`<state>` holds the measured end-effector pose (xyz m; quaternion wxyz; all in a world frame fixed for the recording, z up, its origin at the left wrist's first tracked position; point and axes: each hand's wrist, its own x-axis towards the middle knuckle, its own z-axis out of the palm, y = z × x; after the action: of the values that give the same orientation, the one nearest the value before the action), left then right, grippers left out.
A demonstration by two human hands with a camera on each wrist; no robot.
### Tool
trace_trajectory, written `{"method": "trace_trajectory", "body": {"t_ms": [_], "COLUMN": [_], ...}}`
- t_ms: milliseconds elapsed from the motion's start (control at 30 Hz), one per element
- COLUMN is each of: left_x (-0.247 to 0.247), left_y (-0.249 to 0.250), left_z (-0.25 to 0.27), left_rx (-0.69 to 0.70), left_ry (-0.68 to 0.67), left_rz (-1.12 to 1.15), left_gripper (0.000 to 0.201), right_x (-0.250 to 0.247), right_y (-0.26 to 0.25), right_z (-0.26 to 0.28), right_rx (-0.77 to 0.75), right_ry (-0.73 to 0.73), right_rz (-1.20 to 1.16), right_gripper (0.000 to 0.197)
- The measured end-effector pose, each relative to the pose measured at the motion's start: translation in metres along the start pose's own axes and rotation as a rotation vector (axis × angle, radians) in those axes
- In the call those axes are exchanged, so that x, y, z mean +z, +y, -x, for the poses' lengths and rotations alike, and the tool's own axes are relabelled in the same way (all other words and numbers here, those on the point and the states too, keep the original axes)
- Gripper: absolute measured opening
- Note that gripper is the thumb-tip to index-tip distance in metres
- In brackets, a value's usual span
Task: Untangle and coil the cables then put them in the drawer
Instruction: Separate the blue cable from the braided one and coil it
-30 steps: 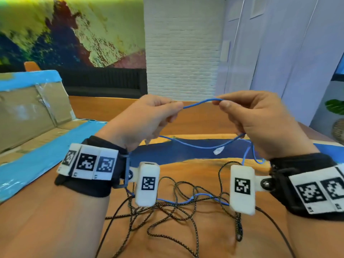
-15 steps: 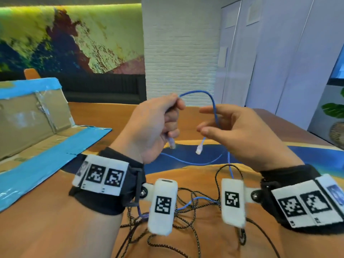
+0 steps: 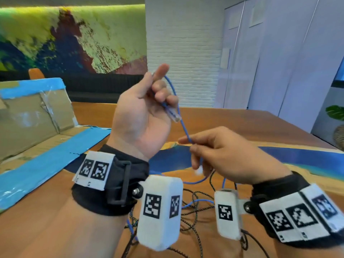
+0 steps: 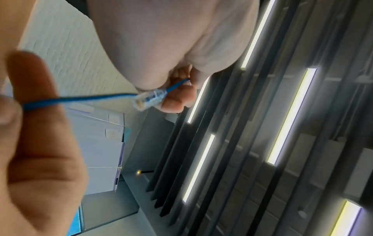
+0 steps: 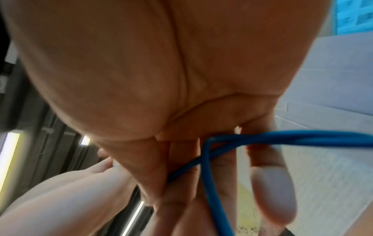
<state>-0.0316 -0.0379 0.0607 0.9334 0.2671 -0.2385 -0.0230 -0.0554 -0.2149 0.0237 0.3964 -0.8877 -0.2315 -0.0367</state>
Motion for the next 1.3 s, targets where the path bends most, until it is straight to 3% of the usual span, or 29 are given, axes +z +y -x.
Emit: {"method": "trace_trajectory", "body": {"t_ms": [67, 133, 267, 367, 467, 600, 700, 833, 900, 1000, 1133, 1233, 1300], "left_x": [-0.001, -0.004, -0.015, -0.018, -0.017, -0.019, -0.022, -0.023, -0.026, -0.031, -0.021, -0.011, -0.011], "left_y": [-0.003, -0.006, -0.007, -0.009, -0.013, -0.006, 0.001, 0.003, 0.002, 0.001, -0.007, -0.015, -0.017], "left_z": [0.000, -0.001, -0.002, 0.005, 0.006, 0.007, 0.006, -0.001, -0.002, -0.003, 0.007, 0.015, 0.015], "left_rx": [0.078, 0.126, 0.156, 0.017, -0.123, -0.227, -0.137, -0.053, -0.026, -0.006, -0.044, -0.121, -0.080], "left_ry": [0.041, 0.054, 0.002, -0.142, -0.231, -0.240, -0.167, 0.019, 0.027, 0.005, -0.165, -0.325, -0.309], "left_rz": [-0.077, -0.233, -0.715, -1.097, -1.373, -1.327, -1.207, -1.044, -1.098, -1.347, -1.459, -1.416, -1.451], "left_gripper": [0.029, 0.026, 0.023, 0.024, 0.041, 0.040, 0.033, 0.035, 0.033, 0.028, 0.029, 0.039, 0.031], "right_x": [0.010, 0.017, 0.007, -0.005, -0.014, -0.031, -0.037, -0.037, -0.035, -0.031, -0.023, -0.020, -0.019], "right_y": [-0.007, -0.015, -0.014, -0.010, -0.002, 0.021, 0.036, 0.040, 0.034, 0.017, -0.010, -0.016, -0.012], "right_z": [0.002, 0.002, 0.000, 0.000, 0.001, -0.001, 0.001, 0.001, 0.000, -0.002, -0.003, -0.003, -0.003], "right_rx": [-0.004, -0.050, -0.203, -0.256, -0.263, -0.159, -0.017, 0.073, 0.055, -0.018, -0.213, -0.321, -0.325], "right_ry": [-0.075, -0.058, 0.248, 0.387, 0.460, 0.622, 0.579, 0.465, 0.459, 0.568, 0.548, 0.496, 0.483], "right_rz": [0.097, 0.190, 0.090, -0.058, -0.036, -0.057, -0.122, -0.141, -0.225, -0.592, -1.022, -1.162, -1.121], "right_gripper": [0.024, 0.019, 0.016, 0.012, 0.014, 0.013, 0.007, 0.018, 0.020, 0.019, 0.015, 0.013, 0.015]}}
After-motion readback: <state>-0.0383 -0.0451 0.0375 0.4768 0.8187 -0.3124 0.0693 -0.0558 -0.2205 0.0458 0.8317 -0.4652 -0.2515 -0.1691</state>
